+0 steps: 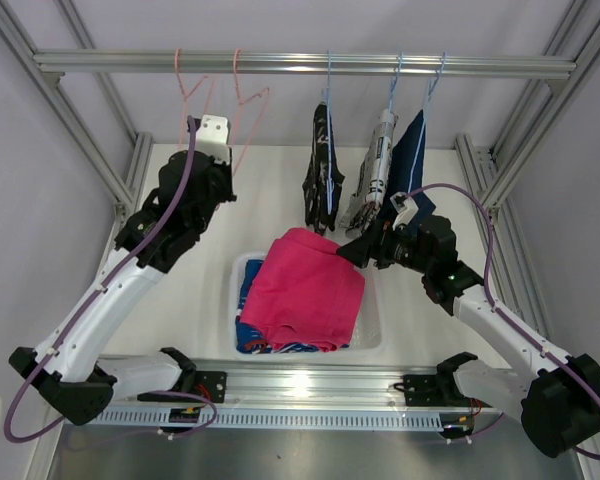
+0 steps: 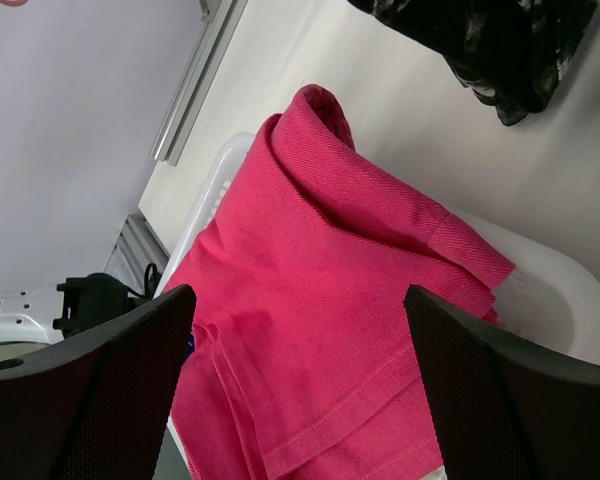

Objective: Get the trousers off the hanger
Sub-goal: Pick up the hanger from the clothesline.

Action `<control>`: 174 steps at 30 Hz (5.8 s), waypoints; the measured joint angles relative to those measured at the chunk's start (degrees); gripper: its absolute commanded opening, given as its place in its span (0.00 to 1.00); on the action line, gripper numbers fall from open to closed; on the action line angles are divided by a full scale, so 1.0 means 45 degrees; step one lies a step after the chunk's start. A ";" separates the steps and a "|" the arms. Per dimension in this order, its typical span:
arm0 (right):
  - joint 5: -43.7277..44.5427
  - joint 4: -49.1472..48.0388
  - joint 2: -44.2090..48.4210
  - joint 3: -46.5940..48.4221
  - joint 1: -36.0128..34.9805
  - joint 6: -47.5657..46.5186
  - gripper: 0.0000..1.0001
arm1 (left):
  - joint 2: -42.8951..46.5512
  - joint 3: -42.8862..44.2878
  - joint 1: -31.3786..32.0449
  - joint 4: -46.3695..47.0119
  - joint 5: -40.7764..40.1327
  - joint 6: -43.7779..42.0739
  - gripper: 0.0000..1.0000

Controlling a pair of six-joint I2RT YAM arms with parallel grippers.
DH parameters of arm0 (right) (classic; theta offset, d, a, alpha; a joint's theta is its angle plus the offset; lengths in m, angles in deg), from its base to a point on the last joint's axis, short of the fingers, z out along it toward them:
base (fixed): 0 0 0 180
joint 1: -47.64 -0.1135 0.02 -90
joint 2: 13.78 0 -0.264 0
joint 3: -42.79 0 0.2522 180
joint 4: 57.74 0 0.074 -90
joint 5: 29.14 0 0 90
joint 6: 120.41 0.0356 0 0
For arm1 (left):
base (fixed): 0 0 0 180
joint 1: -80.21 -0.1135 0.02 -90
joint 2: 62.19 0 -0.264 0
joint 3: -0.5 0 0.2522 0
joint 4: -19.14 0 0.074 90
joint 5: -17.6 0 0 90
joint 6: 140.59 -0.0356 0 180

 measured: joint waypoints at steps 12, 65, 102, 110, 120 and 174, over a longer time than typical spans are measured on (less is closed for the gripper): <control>-0.0141 0.0117 -0.0393 0.0248 0.0000 -0.0121 0.88 | 0.2404 -0.1049 0.0049 -0.0136 -0.0214 0.0185 0.77; 0.4235 0.5231 0.2516 0.1384 -0.7053 -0.3230 0.91 | -0.6222 0.5931 -0.0180 0.2652 0.8976 0.4342 0.99; 0.4677 0.5391 0.1248 0.1399 -0.7023 -0.3215 0.93 | -0.7111 0.1258 -0.1496 1.0924 1.4780 0.9772 0.54; 0.4901 0.5464 0.1292 0.1486 -0.6980 -0.3230 0.93 | -0.7111 0.1282 -0.1588 1.0972 1.5047 0.9860 0.50; 0.4979 0.5459 0.1156 0.1486 -0.6931 -0.3249 0.93 | -0.7480 0.1637 -0.1622 1.0486 1.5115 1.0341 0.11; 0.5314 0.5445 0.1292 0.1486 -0.7091 -0.3249 0.93 | -0.8743 0.7291 -0.1205 0.2448 1.4236 0.9272 0.00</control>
